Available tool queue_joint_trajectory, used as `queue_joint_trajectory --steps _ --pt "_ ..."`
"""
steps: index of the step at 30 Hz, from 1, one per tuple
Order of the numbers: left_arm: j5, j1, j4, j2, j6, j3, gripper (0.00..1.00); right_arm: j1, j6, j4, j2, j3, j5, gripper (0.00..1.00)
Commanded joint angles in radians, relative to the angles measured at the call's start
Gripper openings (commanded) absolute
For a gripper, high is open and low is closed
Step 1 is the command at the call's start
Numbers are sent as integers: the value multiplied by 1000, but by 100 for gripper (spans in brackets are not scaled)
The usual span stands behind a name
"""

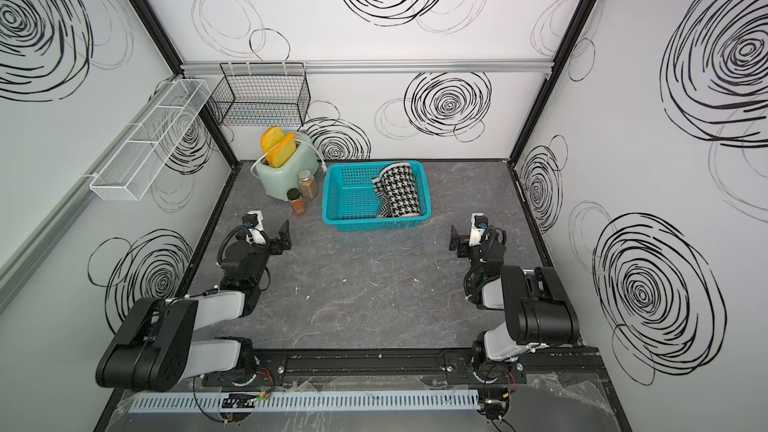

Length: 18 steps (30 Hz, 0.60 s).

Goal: Roll up the scarf and place it into the basket
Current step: Reset both arms

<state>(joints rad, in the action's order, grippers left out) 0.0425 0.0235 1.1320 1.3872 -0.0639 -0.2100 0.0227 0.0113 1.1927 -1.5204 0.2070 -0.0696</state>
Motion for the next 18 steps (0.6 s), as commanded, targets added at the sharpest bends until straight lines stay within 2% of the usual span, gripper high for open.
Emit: queue_joint_trajectory --steps 1,3,4,8,18 --pt "3 -1 256 109 21 32 98 -3 -4 46 7 10 25 99" --pt "21 6 140 70 29 5 98 -3 -7 45 6 12 23 99" --pt "28 10 180 87 31 10 98 -3 -7 44 6 12 23 99" --pt "66 30 159 78 43 7 98 -10 -14 45 8 12 23 99" --pt "55 30 141 76 50 0 98 2 -11 41 6 14 -2 99"
